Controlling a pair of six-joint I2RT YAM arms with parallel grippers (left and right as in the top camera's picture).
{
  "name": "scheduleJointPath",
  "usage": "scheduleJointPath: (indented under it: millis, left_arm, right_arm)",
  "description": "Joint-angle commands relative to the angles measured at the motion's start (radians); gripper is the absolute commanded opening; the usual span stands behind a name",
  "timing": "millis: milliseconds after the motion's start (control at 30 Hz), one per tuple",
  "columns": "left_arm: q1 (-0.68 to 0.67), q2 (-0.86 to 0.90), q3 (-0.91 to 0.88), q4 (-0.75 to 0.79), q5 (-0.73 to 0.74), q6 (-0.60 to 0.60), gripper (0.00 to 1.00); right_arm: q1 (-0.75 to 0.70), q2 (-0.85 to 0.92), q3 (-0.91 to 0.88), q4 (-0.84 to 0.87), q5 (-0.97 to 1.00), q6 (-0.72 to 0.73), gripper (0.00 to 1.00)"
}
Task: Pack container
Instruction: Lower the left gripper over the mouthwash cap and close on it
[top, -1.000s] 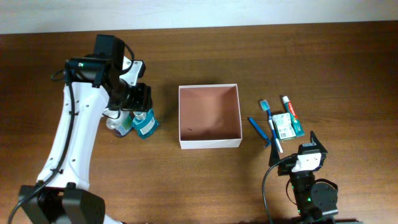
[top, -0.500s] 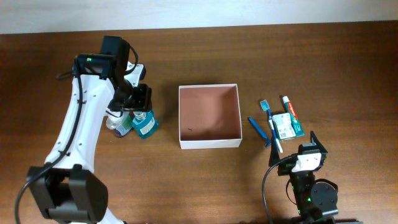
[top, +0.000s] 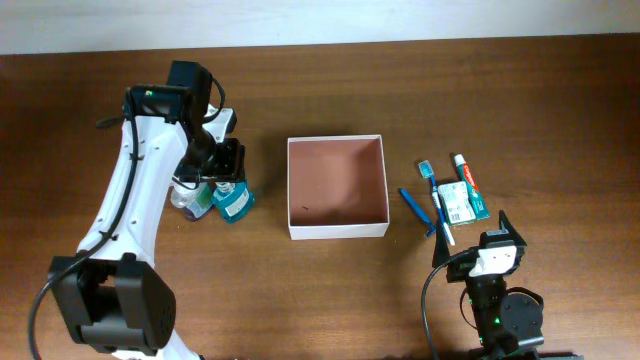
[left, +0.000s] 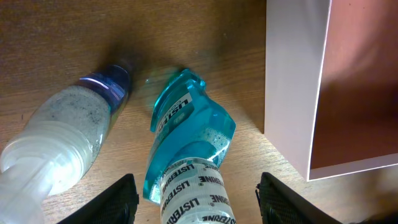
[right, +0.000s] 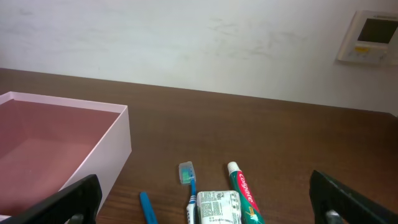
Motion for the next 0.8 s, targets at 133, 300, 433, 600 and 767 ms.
scheduleJointPath:
  millis: [133,300,433,600,767]
  left_arm:
    - [0.002,0.008,-0.011,0.002,-0.012,-0.013,0.62]
    - [0.001,0.008,-0.018,0.002,-0.012,-0.013,0.58]
    - [0.001,0.008,-0.021,-0.011,-0.012,-0.013,0.58]
    - [0.001,0.008,-0.037,0.005,-0.012,-0.013,0.58]
    - [0.002,0.008,-0.071,0.03,-0.011,-0.013,0.58]
  right_arm:
    - [-0.009,-0.008,-0.005,-0.008,0.009,-0.007,0.98]
    - [-0.009,-0.008,-0.005,-0.008,0.009,-0.007,0.98]
    - [-0.009,-0.008,-0.005,-0.008,0.009,-0.007,0.98]
    - [-0.009,-0.008,-0.005,-0.007,0.009,-0.007,0.98]
    - [-0.009,-0.008,-0.005,-0.008,0.009,-0.007,0.98]
